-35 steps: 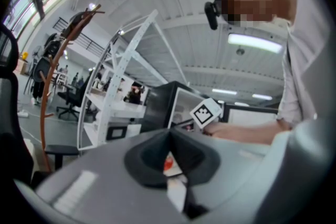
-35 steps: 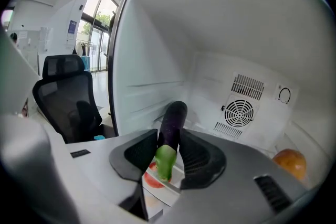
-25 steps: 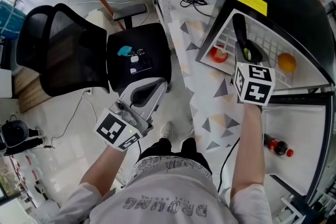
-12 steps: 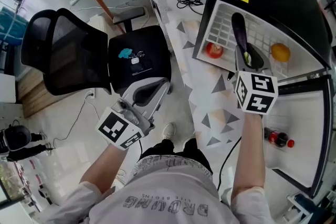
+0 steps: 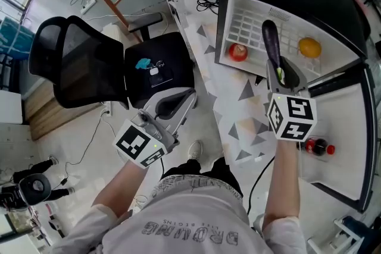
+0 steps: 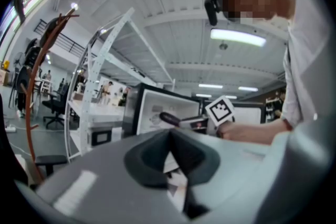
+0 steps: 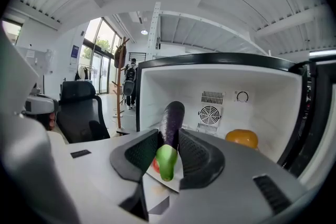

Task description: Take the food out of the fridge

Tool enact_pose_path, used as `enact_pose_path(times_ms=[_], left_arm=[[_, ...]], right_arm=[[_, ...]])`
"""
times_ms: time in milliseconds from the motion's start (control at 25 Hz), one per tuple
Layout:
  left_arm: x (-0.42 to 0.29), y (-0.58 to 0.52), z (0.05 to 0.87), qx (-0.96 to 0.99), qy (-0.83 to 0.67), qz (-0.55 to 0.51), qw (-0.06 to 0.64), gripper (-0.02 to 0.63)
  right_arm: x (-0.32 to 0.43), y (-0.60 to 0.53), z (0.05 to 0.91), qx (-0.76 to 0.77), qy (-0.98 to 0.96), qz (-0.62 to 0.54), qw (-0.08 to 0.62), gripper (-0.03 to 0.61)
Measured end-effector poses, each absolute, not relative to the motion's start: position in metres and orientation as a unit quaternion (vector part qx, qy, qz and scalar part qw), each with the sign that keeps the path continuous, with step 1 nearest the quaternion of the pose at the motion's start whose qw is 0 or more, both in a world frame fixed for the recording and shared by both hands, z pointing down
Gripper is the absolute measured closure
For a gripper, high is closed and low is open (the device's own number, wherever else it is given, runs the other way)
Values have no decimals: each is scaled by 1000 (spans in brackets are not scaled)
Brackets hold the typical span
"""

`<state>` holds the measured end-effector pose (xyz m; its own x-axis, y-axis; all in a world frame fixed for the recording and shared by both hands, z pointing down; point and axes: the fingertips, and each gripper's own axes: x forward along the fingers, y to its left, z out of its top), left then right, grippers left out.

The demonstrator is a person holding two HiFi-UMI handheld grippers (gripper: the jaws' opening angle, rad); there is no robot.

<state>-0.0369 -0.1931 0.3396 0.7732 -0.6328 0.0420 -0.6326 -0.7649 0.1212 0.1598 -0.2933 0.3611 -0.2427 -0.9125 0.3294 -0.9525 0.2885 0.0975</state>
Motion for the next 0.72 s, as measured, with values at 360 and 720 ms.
enact_pose_path(times_ms=[360, 720], left_arm=[[-17, -179, 333, 947, -317, 3, 54, 607], [0, -168, 332, 954, -296, 9, 48, 607]], right_arm=[[173, -253, 358, 599, -787, 77, 126, 466], [188, -219, 362, 607, -785, 84, 95, 466]])
